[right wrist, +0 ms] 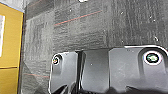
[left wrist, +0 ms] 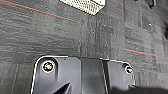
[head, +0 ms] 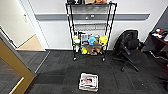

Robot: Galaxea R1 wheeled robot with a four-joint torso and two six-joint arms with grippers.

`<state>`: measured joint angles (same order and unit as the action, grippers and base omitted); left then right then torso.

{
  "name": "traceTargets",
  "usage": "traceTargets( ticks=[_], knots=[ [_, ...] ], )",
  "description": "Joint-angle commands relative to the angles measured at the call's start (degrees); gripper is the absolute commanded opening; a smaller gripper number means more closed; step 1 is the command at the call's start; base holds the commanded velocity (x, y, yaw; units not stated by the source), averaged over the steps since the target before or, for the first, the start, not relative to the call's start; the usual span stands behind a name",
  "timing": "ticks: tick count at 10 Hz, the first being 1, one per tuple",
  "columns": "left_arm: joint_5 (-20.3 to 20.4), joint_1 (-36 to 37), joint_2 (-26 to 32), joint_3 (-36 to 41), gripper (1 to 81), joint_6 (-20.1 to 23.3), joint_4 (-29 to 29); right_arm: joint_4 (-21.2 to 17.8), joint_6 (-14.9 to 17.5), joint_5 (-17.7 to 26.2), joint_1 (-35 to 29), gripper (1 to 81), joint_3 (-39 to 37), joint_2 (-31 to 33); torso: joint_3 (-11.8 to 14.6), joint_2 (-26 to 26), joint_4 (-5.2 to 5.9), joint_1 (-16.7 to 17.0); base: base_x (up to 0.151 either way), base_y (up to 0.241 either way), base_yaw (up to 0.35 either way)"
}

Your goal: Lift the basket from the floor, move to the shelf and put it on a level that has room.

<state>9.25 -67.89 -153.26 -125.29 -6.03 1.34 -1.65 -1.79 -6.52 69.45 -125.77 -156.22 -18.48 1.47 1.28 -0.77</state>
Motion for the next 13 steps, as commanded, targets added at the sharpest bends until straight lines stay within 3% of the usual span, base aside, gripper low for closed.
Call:
traceTargets(
  ticks=[1,13],
  knots=[
    [-2.31,2.71,1.2,1.02,81.1,0.15,-0.02,0.06,0.21,2.74,-2.78,81.1,0.54,0.97,0.0,0.0,0.0,0.0,0.097,0.0,0.0],
    [-2.31,0.52,1.11,1.1,81.1,0.23,0.5,-0.02,-0.32,2.57,-0.75,81.1,-1.56,0.62,-0.02,-0.06,0.0,-0.05,0.105,0.0,0.0]
  ],
)
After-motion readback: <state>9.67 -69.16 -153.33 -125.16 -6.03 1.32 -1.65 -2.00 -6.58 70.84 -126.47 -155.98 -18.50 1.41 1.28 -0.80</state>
